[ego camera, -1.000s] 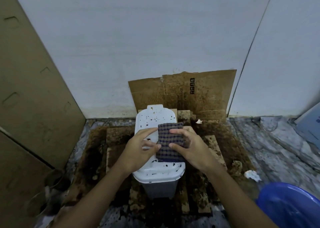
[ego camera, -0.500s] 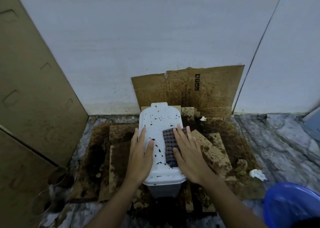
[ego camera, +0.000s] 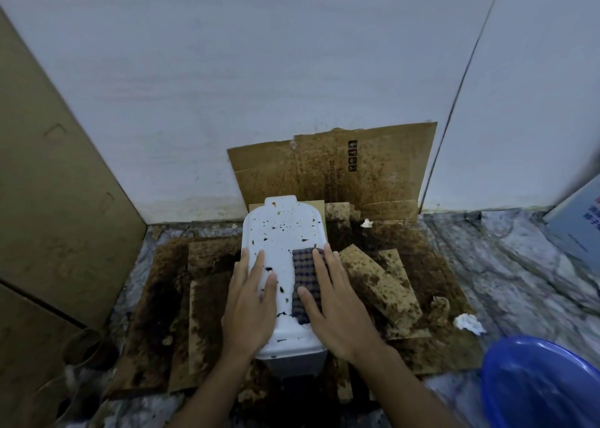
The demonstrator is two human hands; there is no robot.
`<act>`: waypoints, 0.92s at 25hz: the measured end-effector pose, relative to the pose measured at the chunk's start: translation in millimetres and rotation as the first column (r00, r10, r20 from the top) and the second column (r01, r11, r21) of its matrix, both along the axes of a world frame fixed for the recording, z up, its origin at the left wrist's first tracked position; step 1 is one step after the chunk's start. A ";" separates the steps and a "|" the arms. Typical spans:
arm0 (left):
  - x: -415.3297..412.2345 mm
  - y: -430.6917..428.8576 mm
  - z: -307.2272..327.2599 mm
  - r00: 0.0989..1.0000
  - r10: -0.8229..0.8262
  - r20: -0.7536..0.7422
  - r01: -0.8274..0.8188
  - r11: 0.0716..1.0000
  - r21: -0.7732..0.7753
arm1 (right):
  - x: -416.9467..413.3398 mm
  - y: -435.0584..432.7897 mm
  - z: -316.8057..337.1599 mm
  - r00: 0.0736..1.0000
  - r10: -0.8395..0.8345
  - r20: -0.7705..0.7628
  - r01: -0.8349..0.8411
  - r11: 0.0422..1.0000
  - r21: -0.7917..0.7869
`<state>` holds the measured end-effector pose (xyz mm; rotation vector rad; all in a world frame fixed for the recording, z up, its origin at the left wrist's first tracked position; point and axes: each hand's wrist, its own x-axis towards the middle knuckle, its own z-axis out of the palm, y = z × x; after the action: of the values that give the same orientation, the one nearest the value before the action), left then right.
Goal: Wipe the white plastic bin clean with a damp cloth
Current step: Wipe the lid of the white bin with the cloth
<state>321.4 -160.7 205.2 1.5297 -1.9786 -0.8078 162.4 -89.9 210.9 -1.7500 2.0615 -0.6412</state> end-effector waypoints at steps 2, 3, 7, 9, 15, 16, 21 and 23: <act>1.7 0.7 -1.0 1.000 -0.012 0.009 0.012 1.000 -0.012 | 1.2 0.2 -0.2 1.000 -0.003 0.017 0.003 1.000 -0.002; 2.0 0.6 -1.3 1.000 -0.019 0.014 0.019 1.000 -0.013 | 1.6 0.6 0.4 1.000 -0.004 0.021 0.004 1.000 -0.001; 2.7 -0.7 -0.2 0.999 -0.022 0.038 0.022 1.000 0.014 | 4.4 1.7 3.5 0.998 -0.012 0.059 0.012 1.000 -0.004; 2.7 -0.3 -0.8 0.999 -0.018 0.041 0.017 1.000 0.016 | 5.4 2.1 2.6 0.997 -0.017 0.075 0.017 1.000 -0.005; 2.4 -2.4 -3.9 0.999 -0.019 0.035 0.019 1.000 0.009 | 3.7 -1.2 -4.0 0.997 -0.010 0.078 0.014 0.999 -0.040; 2.4 -2.5 -4.0 0.999 -0.023 0.031 0.023 1.000 0.006 | 2.9 -1.9 -4.9 0.997 -0.005 0.080 0.009 0.999 -0.047; 4.1 -4.7 -4.1 0.999 -0.033 -0.001 0.033 0.999 -0.006 | -7.8 -27.0 -3.6 0.991 0.005 0.133 -0.003 1.000 -0.014; 5.6 -6.1 -4.8 0.999 -0.032 -0.014 0.032 0.999 -0.005 | -15.8 -52.5 -0.8 0.989 0.002 0.150 -0.002 1.000 -0.001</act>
<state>327.0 -166.8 200.4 1.4889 -1.9984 -0.8240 146.6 -142.4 210.1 -1.6503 1.9574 -0.7495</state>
